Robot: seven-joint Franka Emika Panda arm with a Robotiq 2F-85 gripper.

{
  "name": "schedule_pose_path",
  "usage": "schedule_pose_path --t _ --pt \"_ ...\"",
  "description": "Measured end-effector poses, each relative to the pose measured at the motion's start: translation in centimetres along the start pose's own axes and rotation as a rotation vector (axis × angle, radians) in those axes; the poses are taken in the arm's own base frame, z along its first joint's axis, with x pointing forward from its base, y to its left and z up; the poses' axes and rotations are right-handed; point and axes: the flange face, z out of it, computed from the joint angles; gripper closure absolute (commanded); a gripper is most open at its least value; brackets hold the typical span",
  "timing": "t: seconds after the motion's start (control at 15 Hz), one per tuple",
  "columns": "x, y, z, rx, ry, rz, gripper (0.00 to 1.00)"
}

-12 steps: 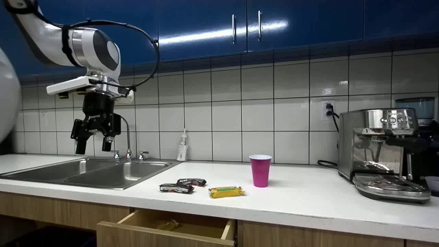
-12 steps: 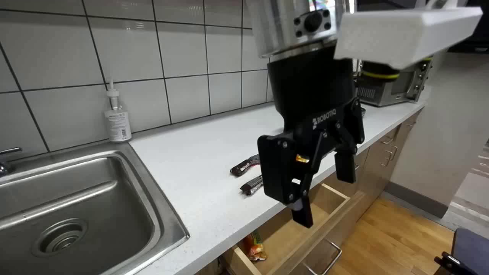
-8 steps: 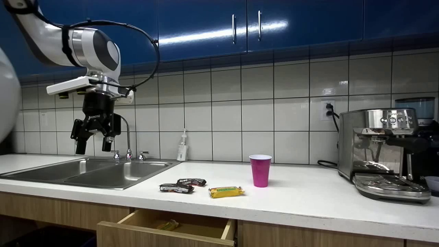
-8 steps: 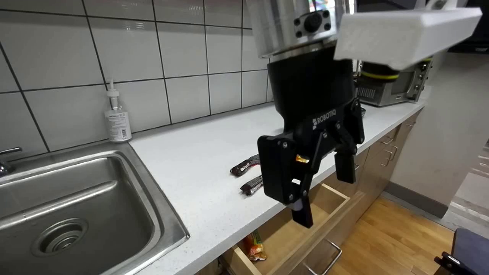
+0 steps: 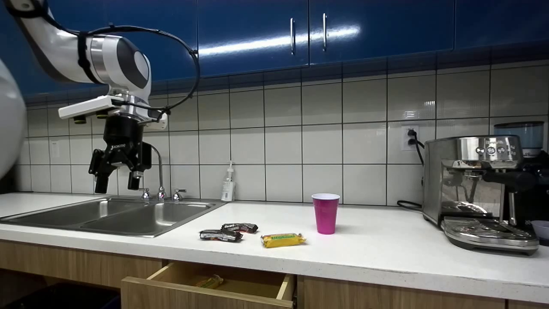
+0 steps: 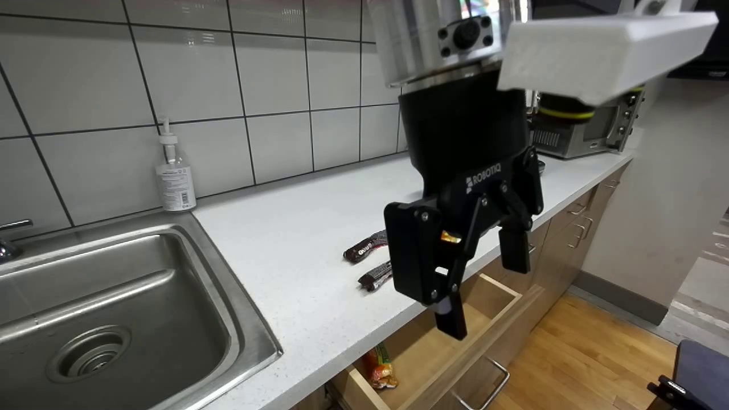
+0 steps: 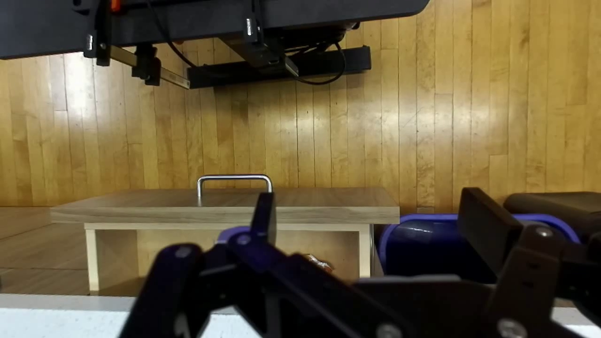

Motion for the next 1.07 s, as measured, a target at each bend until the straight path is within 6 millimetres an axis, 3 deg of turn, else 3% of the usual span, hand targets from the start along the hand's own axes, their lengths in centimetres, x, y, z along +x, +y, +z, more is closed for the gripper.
schedule_pose_path --t 0.4,1.07 --pt "0.9 0.4 0.7 0.015 0.044 0.001 0.0" --pt "3.4 2.9 3.4 0.055 0.111 -0.051 0.0"
